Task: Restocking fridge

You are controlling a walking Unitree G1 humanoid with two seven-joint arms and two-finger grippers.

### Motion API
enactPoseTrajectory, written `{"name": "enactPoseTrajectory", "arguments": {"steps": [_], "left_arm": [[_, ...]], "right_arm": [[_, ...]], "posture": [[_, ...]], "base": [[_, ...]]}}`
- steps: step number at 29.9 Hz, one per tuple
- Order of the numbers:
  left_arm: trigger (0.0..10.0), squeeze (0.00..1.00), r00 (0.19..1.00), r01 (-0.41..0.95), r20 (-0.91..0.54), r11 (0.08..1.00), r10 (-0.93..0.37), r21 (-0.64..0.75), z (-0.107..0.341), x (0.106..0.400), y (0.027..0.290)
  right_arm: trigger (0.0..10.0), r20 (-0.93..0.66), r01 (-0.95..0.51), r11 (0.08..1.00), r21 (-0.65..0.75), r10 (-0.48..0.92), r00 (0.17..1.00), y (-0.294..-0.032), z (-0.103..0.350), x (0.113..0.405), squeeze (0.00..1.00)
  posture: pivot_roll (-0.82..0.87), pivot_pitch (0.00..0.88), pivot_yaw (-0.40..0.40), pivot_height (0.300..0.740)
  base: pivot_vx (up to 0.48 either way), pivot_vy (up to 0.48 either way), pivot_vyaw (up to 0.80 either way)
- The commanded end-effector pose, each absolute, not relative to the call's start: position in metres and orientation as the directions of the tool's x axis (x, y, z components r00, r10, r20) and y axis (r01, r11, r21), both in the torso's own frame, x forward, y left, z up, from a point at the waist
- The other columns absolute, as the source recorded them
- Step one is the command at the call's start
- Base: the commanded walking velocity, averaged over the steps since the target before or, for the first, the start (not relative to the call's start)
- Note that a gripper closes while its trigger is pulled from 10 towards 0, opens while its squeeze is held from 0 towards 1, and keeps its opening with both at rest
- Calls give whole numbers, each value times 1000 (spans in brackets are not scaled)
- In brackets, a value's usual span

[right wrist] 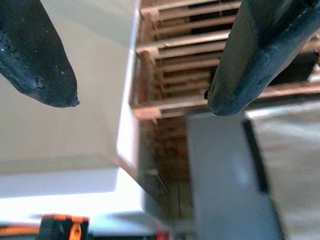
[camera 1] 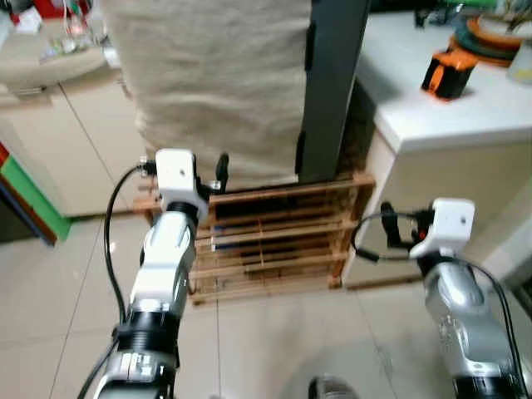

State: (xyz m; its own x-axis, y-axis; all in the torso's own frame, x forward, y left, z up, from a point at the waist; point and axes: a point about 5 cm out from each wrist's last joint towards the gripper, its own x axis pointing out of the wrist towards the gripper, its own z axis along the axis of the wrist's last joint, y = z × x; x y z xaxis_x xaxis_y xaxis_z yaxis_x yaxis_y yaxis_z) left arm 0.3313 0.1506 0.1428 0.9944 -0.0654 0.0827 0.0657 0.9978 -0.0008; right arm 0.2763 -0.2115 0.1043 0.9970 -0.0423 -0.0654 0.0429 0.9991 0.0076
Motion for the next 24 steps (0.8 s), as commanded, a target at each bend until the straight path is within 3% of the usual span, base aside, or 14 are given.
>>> {"name": "enactPoseTrajectory", "arguments": {"steps": [1, 10, 17, 24], "left_arm": [[10000, 0, 996, 50, 73, 999, -51, 14, 144, 331, 159], [10000, 0, 993, 111, 30, 992, -113, 65, 140, 335, 151], [10000, 0, 989, 143, 30, 984, -147, 103, 143, 338, 144], [10000, 0, 988, 153, 28, 986, -155, 66, 142, 335, 142]], "right_arm": [[10000, -68, 33, 999, 15, -32, 997, -207, 102, 276, 0], [10000, -52, 43, 999, 1, -42, 998, -207, 103, 274, 0], [10000, -52, 49, 999, 1, -49, 997, -207, 101, 270, 0], [10000, -52, 54, 999, -1, -54, 997, -208, 100, 268, 0]], "posture": [[-178, 11, 69, 740], [-185, 17, 81, 740], [-192, 24, 82, 740], [-194, 30, 80, 740]], "base": [[0, 480, 0], [0, 480, -461], [0, 0, 0], [425, 41, 0]]}}
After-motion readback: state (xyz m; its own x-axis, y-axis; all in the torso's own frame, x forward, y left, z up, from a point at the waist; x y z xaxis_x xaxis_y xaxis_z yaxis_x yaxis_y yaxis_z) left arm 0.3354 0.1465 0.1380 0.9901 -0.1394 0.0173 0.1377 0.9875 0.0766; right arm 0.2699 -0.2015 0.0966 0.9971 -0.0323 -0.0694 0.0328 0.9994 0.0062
